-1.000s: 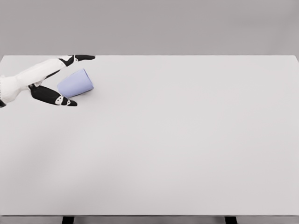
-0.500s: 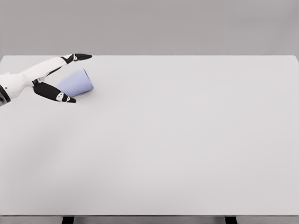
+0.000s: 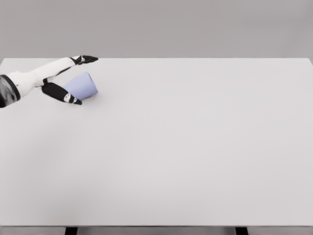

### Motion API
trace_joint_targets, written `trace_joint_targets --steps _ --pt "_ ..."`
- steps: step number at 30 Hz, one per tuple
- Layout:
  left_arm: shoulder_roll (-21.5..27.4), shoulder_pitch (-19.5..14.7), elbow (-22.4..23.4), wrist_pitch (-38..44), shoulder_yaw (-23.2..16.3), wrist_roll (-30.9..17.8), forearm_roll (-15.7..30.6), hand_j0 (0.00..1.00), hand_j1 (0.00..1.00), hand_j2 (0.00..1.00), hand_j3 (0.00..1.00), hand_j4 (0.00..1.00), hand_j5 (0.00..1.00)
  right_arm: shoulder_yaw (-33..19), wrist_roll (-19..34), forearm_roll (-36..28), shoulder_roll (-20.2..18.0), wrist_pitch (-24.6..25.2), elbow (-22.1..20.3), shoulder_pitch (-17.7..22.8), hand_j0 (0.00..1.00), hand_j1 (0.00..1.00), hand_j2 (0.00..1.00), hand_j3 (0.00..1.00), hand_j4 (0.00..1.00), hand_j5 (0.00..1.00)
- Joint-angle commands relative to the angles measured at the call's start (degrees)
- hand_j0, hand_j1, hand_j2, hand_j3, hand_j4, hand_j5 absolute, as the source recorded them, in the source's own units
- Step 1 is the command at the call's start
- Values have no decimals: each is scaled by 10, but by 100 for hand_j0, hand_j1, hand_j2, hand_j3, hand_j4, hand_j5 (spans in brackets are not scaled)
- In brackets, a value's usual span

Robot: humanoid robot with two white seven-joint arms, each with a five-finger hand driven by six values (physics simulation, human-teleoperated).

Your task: Flip the cup with left arm and place it on the table

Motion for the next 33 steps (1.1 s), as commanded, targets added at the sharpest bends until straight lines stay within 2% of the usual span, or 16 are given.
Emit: trace_joint_targets --steps 1,10,11,13,20,28,33 --pt "-2 0 1 17 -15 0 1 100 100 100 100 100 100 0 0 0 0 0 0 0 100 100 100 100 100 100" --pt "-33 -25 10 122 -22 1 7 100 100 100 100 100 100 0 0 0 0 0 0 0 100 100 100 100 100 100" --pt "-39 -26 19 131 -22 1 23 100 100 100 100 100 100 0 0 0 0 0 0 0 100 100 100 100 100 100" --pt "-48 -35 36 132 -22 1 46 100 100 100 100 100 100 0 1 0 0 0 0 0 100 100 100 100 100 100" --pt "-66 -44 65 144 -21 1 47 100 100 100 100 100 100 0 1 0 0 0 0 0 100 100 100 100 100 100" --pt "-65 -45 66 140 -21 8 34 100 100 100 100 100 100 0 0 0 0 0 0 0 100 100 100 100 100 100" --pt "-76 -46 102 148 -19 7 54 100 100 100 100 100 100 0 0 0 0 0 0 0 100 100 100 100 100 100"
